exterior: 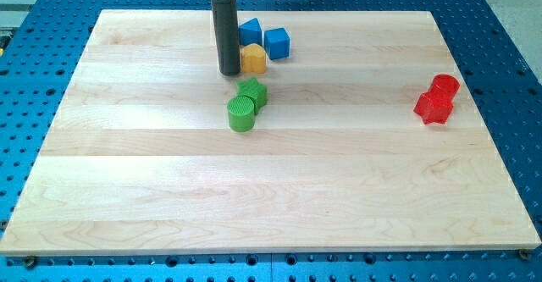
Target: Add the green blocks into the group of blocks
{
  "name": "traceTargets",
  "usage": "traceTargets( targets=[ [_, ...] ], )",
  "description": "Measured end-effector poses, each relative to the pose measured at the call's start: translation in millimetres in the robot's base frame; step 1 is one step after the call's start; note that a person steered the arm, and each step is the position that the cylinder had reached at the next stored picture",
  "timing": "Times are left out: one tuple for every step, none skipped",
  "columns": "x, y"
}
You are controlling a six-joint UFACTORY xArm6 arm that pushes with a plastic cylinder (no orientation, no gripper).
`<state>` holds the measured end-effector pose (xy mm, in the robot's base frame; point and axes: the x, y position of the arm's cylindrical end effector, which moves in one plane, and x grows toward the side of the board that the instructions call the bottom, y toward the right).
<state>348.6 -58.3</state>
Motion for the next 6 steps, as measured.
traceTargets(
  targets=[
    [1, 39],
    [-20, 67],
    [-7, 102],
    [118, 122],
    [158, 113],
    [169, 114]
  ],
)
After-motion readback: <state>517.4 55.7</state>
